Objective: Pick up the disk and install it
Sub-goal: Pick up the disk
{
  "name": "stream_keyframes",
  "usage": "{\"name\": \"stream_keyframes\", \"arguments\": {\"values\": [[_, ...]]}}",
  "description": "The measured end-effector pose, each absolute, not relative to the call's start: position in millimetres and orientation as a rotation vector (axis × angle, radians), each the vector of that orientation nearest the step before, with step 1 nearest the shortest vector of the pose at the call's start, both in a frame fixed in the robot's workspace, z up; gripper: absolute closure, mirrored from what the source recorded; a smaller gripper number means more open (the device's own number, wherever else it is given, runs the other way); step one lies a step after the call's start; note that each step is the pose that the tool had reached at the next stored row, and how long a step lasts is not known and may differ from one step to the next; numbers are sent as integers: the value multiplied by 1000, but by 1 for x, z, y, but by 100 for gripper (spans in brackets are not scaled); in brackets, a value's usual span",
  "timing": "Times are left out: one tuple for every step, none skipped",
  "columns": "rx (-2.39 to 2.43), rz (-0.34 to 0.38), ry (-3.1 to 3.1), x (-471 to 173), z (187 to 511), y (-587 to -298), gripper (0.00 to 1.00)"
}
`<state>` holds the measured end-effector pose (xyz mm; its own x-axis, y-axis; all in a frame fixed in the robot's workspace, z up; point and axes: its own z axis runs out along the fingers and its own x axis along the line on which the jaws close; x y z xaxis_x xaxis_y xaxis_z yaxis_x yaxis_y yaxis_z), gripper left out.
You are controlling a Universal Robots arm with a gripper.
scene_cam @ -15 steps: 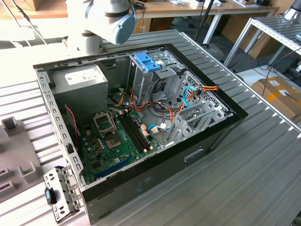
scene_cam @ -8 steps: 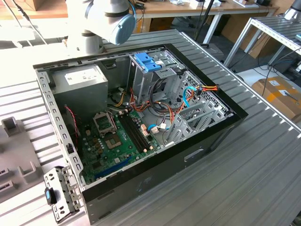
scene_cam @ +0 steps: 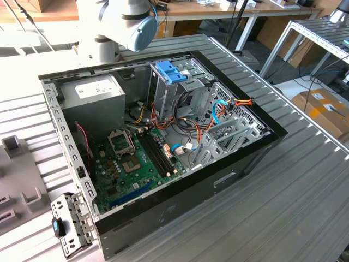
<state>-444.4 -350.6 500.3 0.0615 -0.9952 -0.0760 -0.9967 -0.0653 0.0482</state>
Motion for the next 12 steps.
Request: {"name": "stream_keyframes", "arguments": {"values": [[-2276, 138, 2136, -444, 500, -351, 63], [-2276, 138, 2136, -444, 500, -351, 63], [-2276, 138, 2136, -444, 500, -351, 63], [-2276, 138, 2136, -444, 500, -351, 63], [-2276, 138, 2136, -444, 500, -352, 63], [-2276, 138, 2136, -444, 500, -352, 63], [-2276, 138, 2136, -444, 500, -352, 63], [-2276, 138, 2136, -444, 500, -352, 63], [-2276, 138, 2136, -443, 500, -352, 63], [-2276, 138, 2136, -443, 500, -353, 63], [-2276, 138, 2136, -443, 500, -353, 63], [-2276, 138, 2136, -443, 500, -353, 63]]}}
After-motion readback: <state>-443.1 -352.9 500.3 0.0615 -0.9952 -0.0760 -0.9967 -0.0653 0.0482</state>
